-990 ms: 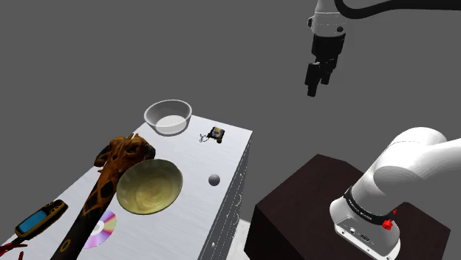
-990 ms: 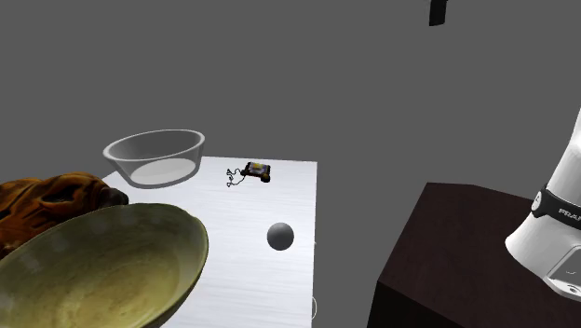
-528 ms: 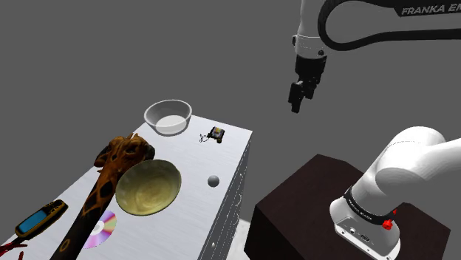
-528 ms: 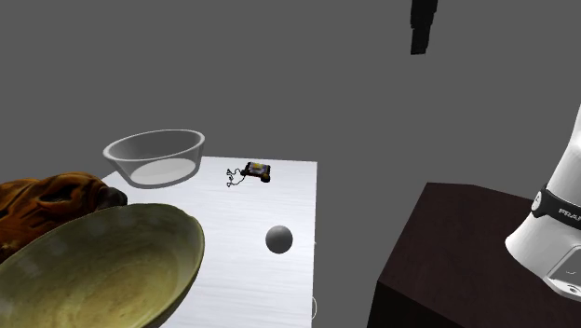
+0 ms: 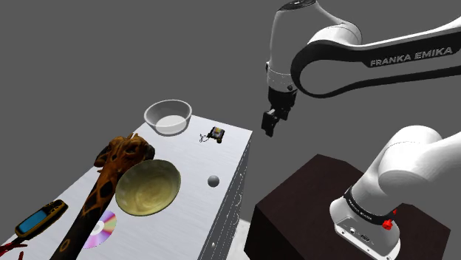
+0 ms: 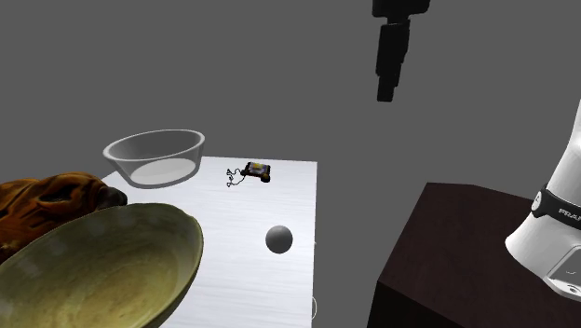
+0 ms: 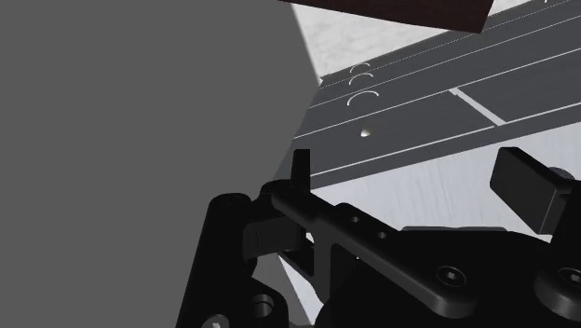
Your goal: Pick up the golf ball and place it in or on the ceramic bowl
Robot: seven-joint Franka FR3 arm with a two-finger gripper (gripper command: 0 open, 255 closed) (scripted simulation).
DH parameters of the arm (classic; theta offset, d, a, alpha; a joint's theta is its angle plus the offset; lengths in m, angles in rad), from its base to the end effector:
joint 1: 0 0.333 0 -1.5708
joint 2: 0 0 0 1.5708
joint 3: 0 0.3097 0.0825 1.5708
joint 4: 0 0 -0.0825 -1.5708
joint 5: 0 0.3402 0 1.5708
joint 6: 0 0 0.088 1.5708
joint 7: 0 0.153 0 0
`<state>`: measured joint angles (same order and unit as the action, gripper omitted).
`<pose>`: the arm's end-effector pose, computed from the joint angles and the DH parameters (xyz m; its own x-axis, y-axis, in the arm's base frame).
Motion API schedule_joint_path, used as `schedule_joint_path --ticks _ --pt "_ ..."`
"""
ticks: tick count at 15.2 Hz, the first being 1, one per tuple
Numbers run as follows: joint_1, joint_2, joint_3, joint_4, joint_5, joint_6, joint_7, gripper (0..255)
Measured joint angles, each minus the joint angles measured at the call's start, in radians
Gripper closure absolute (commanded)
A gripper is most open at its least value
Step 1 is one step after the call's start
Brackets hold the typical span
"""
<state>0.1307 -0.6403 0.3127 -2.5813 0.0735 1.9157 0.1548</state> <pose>0.2824 0.1408 0.4191 0.9803 0.1957 -0.0258 0.1974 -0.9727 0.1221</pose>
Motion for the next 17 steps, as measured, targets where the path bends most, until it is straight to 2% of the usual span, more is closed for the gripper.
schedule_joint_path --ticks 6,10,13,17 --pt "0.019 0.144 0.142 -0.004 -0.001 0.193 0.133 0" --pt "0.005 0.272 0.247 0.01 -0.052 0.326 0.247 0" --pt "-0.025 0.384 0.328 0.054 -0.136 0.397 0.355 0" --pt "-0.066 0.555 0.421 0.118 -0.325 0.469 0.545 0"
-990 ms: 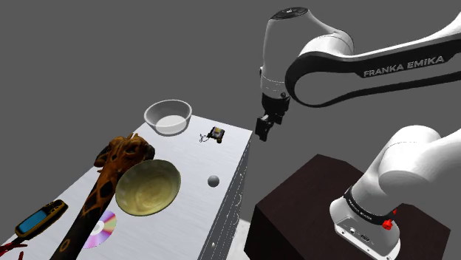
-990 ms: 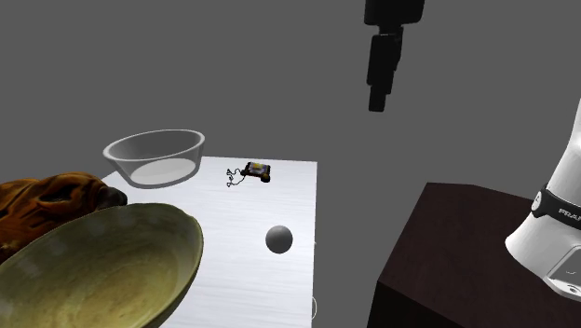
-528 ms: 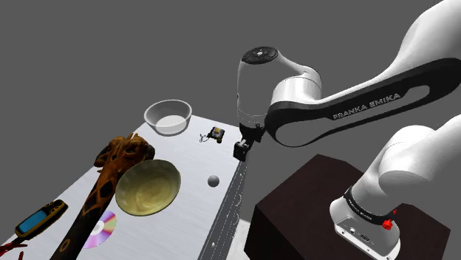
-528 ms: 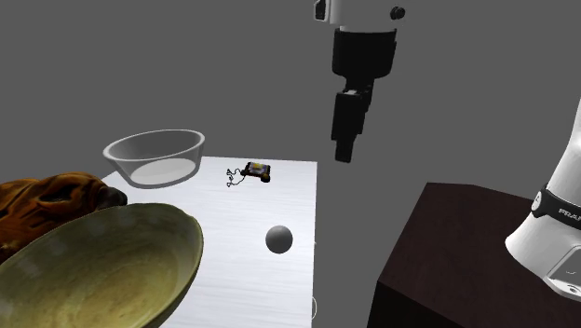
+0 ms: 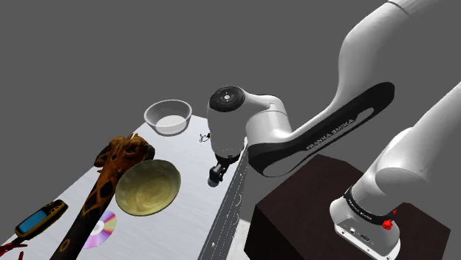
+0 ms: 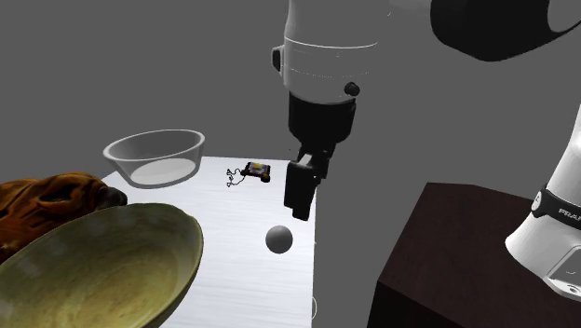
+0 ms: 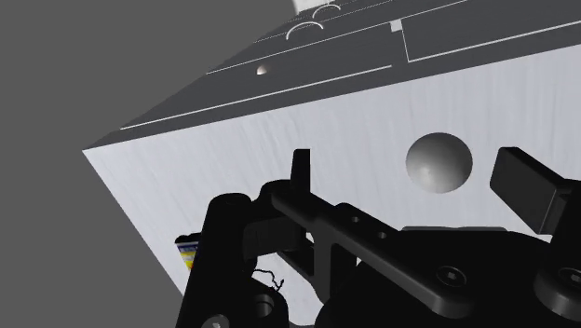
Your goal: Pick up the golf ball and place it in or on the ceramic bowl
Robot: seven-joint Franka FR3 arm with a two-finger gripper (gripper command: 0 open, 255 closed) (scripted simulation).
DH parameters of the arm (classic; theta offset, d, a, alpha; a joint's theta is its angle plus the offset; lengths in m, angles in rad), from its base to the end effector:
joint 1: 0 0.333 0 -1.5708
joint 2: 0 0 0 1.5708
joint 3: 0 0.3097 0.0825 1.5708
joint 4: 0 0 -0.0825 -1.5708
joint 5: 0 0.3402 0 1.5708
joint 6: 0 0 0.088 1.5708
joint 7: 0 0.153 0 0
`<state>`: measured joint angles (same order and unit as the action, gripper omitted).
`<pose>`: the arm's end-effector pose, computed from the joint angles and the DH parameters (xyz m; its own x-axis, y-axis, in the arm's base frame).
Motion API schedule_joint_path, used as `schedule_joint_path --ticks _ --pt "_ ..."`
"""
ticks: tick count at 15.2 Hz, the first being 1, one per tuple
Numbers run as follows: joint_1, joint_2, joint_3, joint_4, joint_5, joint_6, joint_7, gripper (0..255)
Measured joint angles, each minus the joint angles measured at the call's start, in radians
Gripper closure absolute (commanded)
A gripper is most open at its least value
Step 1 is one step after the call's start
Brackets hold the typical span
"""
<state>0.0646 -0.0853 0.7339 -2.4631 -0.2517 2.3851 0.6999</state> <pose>0.3164 0.3062 0.2995 0.9513 0.2869 0.1129 0.2616 -0.9449 0.1968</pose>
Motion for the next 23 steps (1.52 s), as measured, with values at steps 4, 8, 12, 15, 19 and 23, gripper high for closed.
schedule_joint_path --ticks 4,8,12,15,19,23 --pt "0.011 0.195 0.021 0.092 -0.249 0.018 0.211 0" --pt "0.034 0.275 -0.008 0.108 -0.357 0.043 0.295 0" --pt "0.045 0.322 -0.036 0.111 -0.422 0.065 0.336 0" --pt "0.047 0.326 -0.039 0.111 -0.428 0.067 0.341 0" --pt "0.048 0.327 -0.039 0.111 -0.429 0.067 0.341 255" --pt "0.047 0.327 -0.039 0.111 -0.429 0.067 0.341 255"
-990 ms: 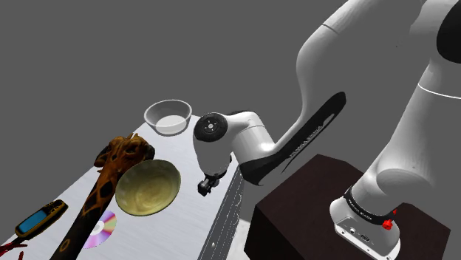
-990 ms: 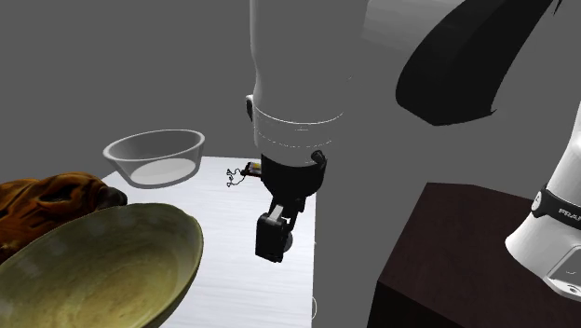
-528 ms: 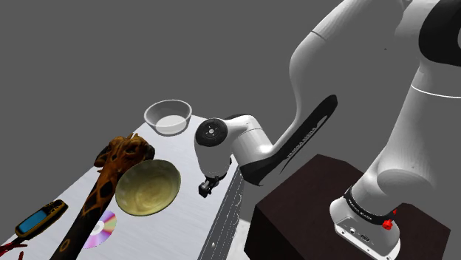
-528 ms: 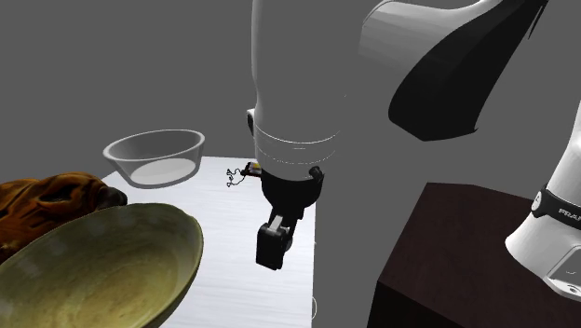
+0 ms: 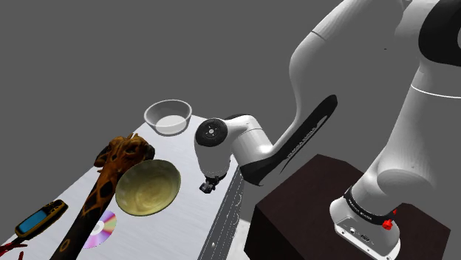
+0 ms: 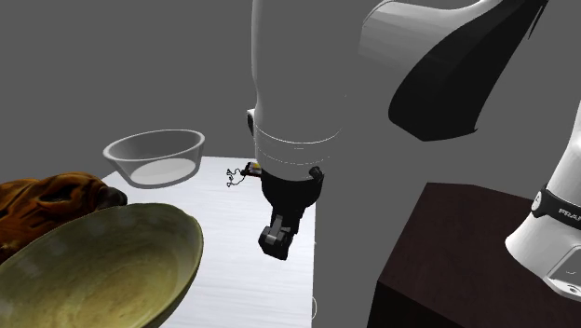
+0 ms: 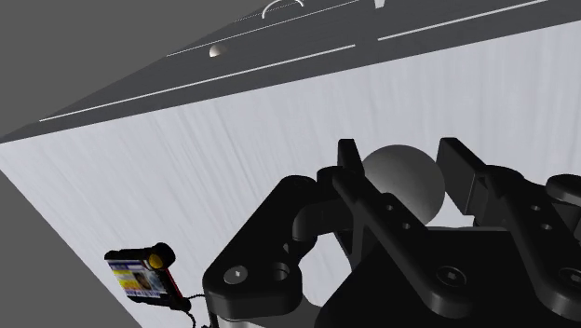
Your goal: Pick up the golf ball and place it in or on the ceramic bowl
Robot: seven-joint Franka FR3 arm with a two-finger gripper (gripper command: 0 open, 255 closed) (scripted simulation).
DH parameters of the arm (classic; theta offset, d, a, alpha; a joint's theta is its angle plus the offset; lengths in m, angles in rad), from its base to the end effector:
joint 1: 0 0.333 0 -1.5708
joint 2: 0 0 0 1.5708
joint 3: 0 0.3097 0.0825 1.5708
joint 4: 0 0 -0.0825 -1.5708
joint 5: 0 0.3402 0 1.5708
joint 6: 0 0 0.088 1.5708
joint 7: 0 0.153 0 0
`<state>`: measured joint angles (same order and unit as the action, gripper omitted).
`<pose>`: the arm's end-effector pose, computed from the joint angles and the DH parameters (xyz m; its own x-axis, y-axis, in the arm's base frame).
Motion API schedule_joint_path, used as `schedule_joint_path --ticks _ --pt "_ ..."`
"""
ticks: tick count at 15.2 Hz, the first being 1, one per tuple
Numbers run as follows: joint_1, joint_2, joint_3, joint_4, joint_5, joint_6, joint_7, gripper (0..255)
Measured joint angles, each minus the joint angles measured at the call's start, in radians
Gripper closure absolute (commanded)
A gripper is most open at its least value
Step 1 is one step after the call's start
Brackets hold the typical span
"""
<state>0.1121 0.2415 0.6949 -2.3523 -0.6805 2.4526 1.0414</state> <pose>0.3384 0.3393 0.2304 0.9401 0.3077 0.1470 0.2742 -0.9384 0.2105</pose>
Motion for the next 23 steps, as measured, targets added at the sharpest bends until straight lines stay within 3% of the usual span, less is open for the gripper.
schedule_joint_path --ticks 7,23 --pt "-0.006 -0.016 0.009 0.0 0.021 -0.007 -0.016 255" --pt "-0.057 -0.24 0.079 0.017 0.319 -0.128 -0.262 255"
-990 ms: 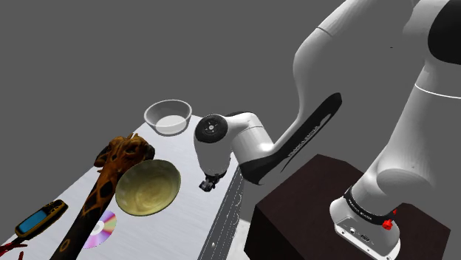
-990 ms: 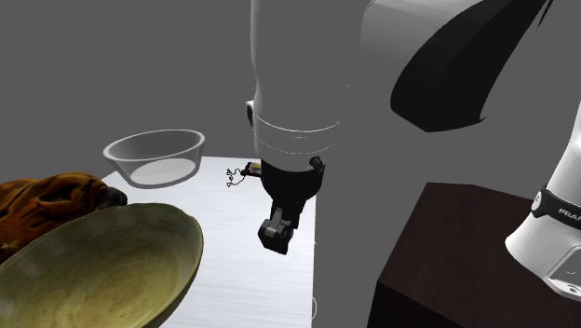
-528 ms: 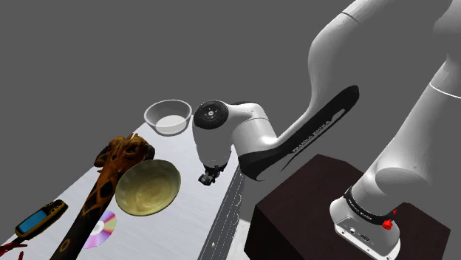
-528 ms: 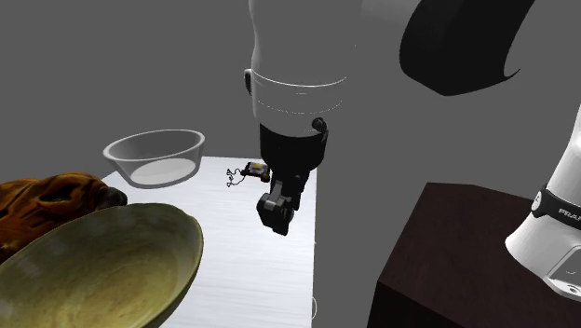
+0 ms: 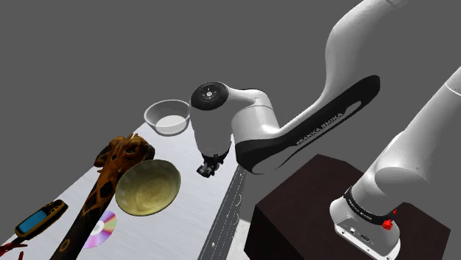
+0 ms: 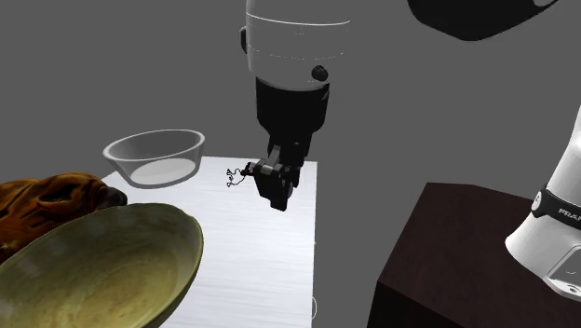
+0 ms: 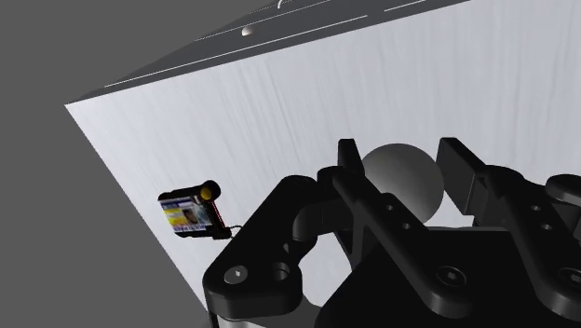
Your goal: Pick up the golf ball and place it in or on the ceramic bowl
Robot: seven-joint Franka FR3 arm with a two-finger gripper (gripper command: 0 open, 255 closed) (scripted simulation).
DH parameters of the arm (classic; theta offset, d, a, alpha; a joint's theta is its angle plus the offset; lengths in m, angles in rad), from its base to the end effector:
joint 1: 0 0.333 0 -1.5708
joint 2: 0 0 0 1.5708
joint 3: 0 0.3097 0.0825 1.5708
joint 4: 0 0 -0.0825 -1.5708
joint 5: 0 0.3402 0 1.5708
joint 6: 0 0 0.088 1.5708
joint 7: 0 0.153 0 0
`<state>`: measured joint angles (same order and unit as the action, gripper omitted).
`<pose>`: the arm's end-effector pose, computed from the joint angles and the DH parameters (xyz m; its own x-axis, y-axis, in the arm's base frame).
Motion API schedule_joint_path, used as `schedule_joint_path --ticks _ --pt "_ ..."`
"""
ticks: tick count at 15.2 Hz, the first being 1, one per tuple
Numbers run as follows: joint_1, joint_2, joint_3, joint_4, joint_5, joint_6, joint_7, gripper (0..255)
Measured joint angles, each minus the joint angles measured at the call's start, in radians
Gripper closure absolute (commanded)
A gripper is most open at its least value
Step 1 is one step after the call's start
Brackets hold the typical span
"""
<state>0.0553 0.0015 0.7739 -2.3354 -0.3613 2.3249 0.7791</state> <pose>0.3334 0.3371 0.3147 0.9399 0.3078 0.1476 0.2741 -0.9383 0.2110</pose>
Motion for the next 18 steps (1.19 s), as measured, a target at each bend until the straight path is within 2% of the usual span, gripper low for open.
schedule_joint_path --ticks 5,14,16,18 --pt "0.005 -0.064 -0.001 0.019 0.077 -0.052 -0.063 255" --pt "0.016 -0.148 -0.021 0.072 0.168 -0.154 -0.151 255" --pt "0.016 -0.136 -0.016 0.099 0.162 -0.174 -0.146 255" --pt "0.013 -0.057 0.012 0.175 0.104 -0.205 -0.093 255"
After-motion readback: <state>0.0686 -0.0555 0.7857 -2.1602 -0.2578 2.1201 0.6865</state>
